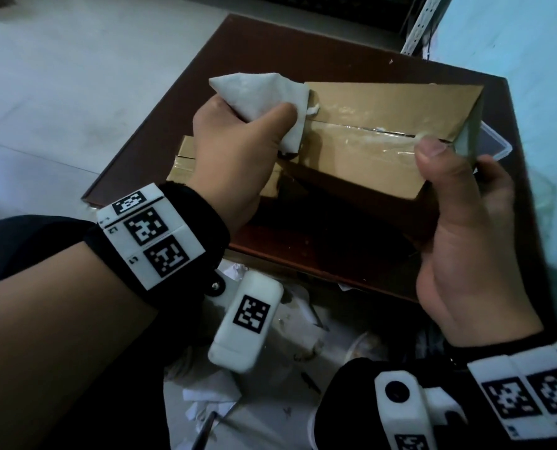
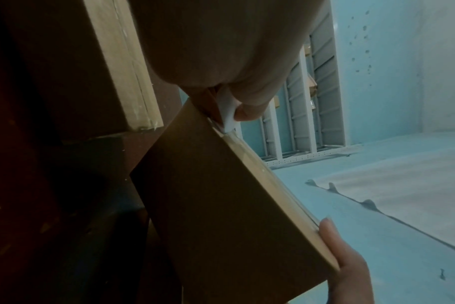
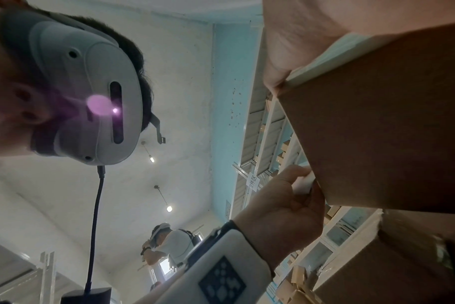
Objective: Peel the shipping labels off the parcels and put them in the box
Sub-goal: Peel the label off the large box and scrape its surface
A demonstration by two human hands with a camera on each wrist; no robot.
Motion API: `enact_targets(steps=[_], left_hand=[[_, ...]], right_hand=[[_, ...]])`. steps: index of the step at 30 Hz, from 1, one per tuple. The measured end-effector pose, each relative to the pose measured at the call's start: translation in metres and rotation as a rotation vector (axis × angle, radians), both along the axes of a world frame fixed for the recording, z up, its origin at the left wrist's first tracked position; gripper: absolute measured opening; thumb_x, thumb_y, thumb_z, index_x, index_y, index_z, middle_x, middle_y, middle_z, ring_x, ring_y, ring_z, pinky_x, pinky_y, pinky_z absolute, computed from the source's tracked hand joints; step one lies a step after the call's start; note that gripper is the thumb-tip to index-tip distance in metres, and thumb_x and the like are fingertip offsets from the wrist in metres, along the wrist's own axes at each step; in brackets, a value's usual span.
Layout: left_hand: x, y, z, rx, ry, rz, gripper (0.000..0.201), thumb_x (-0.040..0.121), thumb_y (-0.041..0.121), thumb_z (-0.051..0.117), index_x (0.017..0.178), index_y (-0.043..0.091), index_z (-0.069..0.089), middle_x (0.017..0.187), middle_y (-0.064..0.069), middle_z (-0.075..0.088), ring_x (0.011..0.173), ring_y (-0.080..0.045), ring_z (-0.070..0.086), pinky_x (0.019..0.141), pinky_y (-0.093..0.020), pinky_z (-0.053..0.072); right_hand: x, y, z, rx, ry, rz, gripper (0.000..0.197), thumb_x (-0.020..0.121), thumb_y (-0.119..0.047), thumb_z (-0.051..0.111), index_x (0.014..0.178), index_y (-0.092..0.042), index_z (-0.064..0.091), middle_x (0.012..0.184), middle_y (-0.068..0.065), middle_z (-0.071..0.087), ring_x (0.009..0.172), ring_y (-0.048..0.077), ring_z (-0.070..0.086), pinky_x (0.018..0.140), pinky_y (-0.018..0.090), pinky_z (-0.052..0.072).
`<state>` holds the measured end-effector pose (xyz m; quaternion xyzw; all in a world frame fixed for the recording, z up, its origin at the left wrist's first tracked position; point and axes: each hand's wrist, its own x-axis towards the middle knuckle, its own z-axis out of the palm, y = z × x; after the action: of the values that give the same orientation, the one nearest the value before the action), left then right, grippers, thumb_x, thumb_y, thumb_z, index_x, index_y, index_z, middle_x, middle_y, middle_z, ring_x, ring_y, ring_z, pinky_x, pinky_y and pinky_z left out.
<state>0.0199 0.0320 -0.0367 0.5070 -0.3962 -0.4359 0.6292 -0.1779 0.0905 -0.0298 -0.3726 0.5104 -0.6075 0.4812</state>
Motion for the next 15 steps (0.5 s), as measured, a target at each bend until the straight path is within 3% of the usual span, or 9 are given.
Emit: enact_targets(steps=[3,9,12,15], left_hand=[[0.0004,-0.0003,0.0017,0.047,0.084,0.005,0.025,0.088,0.000,0.072,0.111,-0.009,0.067,0.110,-0.031,0.071,0.100,-0.038,0.075,0.091,-0.056,0.062],[-0.0018,-0.0034,0.0045,0.143,0.194,-0.014,0.020,0.093,0.004,0.073,0.110,0.010,0.066,0.111,-0.014,0.075,0.102,-0.028,0.077,0.093,-0.052,0.062],[-0.0049,-0.0026,0.0092,0.128,0.232,-0.025,0.015,0.098,0.015,0.071,0.110,0.010,0.064,0.107,-0.011,0.073,0.097,-0.024,0.076,0.093,-0.049,0.062],[-0.0031,-0.0006,0.0089,0.074,0.132,-0.057,0.036,0.095,0.030,0.077,0.118,0.009,0.060,0.110,-0.010,0.069,0.093,-0.019,0.074,0.084,-0.041,0.065]], right_hand=[[-0.0009,-0.0009,0.0006,0.018,-0.012,-0.007,0.106,0.072,-0.046,0.090,0.159,-0.014,0.039,0.138,0.007,0.072,0.120,0.021,0.075,0.105,0.048,0.060],[-0.0013,-0.0012,-0.0001,0.004,0.009,-0.005,0.105,0.072,-0.047,0.090,0.159,-0.017,0.039,0.139,0.006,0.071,0.123,0.021,0.073,0.108,0.051,0.058],[-0.0001,-0.0003,-0.0019,-0.040,0.049,-0.041,0.107,0.070,-0.045,0.092,0.158,-0.019,0.037,0.141,0.002,0.068,0.125,0.017,0.072,0.108,0.045,0.058],[0.0007,-0.0010,-0.0042,-0.068,0.095,-0.071,0.116,0.066,-0.046,0.096,0.160,-0.021,0.033,0.144,-0.002,0.064,0.127,0.011,0.069,0.110,0.039,0.057]])
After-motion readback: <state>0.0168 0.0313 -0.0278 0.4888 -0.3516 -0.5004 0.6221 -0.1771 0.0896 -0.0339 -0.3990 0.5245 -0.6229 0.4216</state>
